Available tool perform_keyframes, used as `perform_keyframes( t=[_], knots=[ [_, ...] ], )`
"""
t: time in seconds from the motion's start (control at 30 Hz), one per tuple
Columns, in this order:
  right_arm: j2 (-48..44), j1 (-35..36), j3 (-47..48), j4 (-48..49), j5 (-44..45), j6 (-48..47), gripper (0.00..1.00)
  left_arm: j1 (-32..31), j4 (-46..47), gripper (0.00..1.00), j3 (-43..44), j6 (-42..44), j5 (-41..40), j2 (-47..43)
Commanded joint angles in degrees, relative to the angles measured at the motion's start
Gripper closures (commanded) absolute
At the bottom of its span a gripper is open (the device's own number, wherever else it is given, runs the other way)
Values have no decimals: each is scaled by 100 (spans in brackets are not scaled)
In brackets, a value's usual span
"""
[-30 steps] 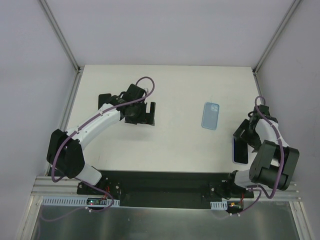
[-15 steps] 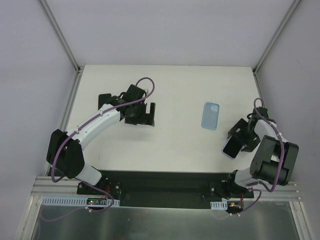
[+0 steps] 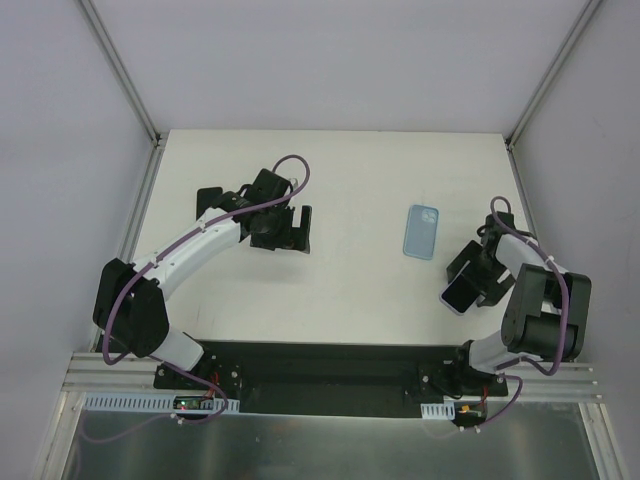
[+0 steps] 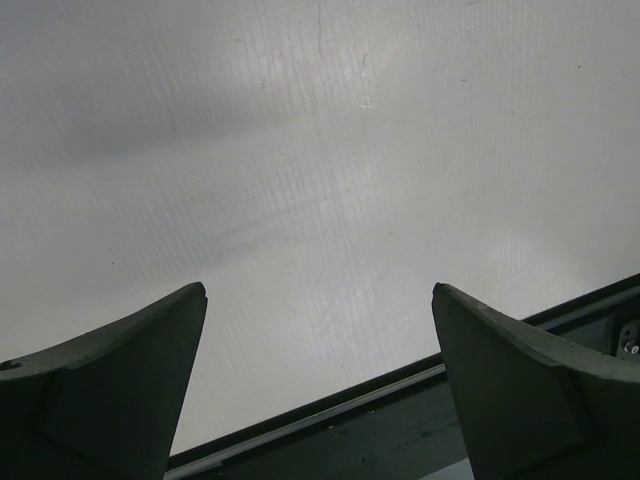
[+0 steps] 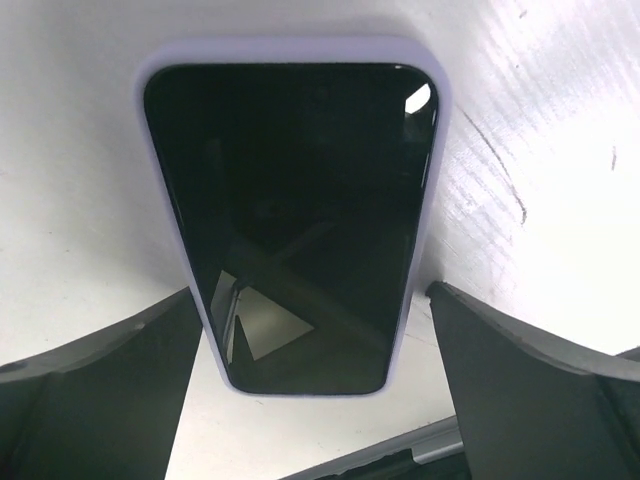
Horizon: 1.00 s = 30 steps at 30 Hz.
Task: Take the phone out of the phone case
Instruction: Pick up the phone at the center of the board.
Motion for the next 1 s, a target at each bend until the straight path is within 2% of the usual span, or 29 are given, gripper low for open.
perform_keyframes(
  t=[0.0, 0.07, 0.17, 0.2, 0.27, 0.3, 0.37, 0.4, 0.6, 0.77, 0.87, 0.97],
  knots=[
    [171, 190, 208, -396, 555, 356, 1, -16, 64, 6, 49, 165, 69, -213],
    [162, 234, 138, -282, 406, 356, 6, -16, 64, 6, 22, 182, 60, -257],
    [206, 270, 67, 77, 116, 321, 19, -16, 55, 6, -13, 182, 42, -309],
    [232, 270, 32, 114, 72, 321, 28, -7, 55, 6, -30, 174, 34, -336],
    [189, 313, 32, 158, 1, 312, 38, -16, 55, 6, -48, 174, -54, -441],
    [145, 383, 32, 175, 18, 312, 47, -7, 20, 5, -48, 182, -115, -494],
    [-73, 454, 31, 106, 80, 268, 55, 19, -59, 5, -13, 200, -212, -617],
    [-153, 524, 66, 62, 98, 242, 66, 45, -76, 5, -4, 200, -221, -661],
    [-1093, 911, 251, -623, 405, -171, 80, 89, -147, 5, 22, 148, 121, -863],
    [-1910, 1279, 365, -966, 72, -198, 86, 89, -138, 5, -31, 7, 218, -907],
    [-1851, 2078, 628, -1011, 1, 39, 86, 89, -138, 5, -22, -90, 340, -890],
    [-1256, 3621, 1023, -924, 264, 408, 87, 89, -138, 5, -13, -178, 332, -828]
  ],
)
